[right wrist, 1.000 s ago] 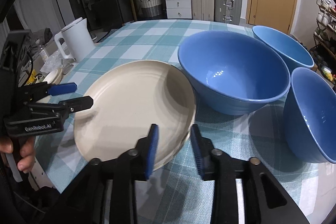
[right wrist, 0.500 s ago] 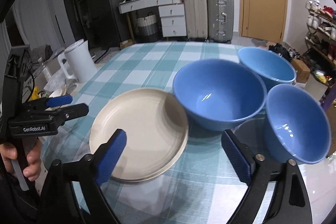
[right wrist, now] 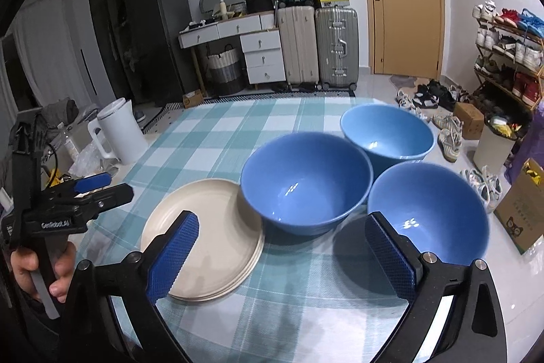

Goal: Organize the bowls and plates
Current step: 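Move the right gripper toward the rim of a blue bowl, then close the right gripper on the blue bowl rim and lift it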

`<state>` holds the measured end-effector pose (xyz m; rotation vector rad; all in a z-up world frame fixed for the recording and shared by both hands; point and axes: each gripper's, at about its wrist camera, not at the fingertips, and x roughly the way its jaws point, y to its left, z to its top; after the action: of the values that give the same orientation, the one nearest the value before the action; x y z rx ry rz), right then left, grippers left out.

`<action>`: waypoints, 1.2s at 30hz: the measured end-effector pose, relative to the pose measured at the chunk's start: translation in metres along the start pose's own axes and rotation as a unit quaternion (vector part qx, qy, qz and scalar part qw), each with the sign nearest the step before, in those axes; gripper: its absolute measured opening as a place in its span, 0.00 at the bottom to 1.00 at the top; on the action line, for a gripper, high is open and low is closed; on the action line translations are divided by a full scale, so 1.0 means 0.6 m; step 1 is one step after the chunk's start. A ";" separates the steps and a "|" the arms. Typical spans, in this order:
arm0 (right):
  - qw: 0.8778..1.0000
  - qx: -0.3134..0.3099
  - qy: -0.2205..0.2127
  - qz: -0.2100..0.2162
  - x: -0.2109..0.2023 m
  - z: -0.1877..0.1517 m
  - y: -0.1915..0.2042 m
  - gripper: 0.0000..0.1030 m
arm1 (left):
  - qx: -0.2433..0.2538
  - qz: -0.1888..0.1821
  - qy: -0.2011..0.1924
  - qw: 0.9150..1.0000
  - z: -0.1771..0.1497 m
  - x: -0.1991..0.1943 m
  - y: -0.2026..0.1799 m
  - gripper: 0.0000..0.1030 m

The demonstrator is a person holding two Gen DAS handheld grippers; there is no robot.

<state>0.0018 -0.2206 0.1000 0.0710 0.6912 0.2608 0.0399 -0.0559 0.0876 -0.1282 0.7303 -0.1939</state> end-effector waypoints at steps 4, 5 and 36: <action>1.000 -0.002 -0.013 0.002 -0.021 0.014 -0.014 0.98 | 0.021 0.000 -0.012 1.000 0.028 0.001 -0.041 0.99; 1.000 -0.002 -0.017 0.002 -0.025 0.019 -0.019 0.98 | 0.024 -0.005 -0.013 1.000 0.035 0.003 -0.051 0.99; 0.998 0.039 -0.018 -0.051 -0.006 0.127 -0.154 0.98 | 0.066 -0.052 0.010 0.996 0.189 0.152 -0.180 0.99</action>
<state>0.0677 -0.3089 0.1470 0.1147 0.6666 0.1339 0.1683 -0.1757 0.1318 -0.0380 0.7289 -0.3415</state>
